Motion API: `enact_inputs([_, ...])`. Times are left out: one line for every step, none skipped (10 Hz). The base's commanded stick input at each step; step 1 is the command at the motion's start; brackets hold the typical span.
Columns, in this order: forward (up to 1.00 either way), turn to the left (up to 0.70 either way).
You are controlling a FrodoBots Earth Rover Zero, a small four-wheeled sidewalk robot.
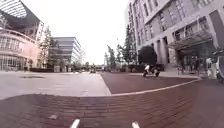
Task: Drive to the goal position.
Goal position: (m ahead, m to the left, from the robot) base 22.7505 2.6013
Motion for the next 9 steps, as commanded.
enact_inputs([0.70,-0.14])
enact_inputs([0.70,-0.14])
enact_inputs([0.70,-0.14])
enact_inputs([0.70,-0.14])
enact_inputs([0.70,-0.14])
enact_inputs([0.70,-0.14])
enact_inputs([0.70,-0.14])
enact_inputs([0.70,-0.14])
enact_inputs([0.70,-0.14])
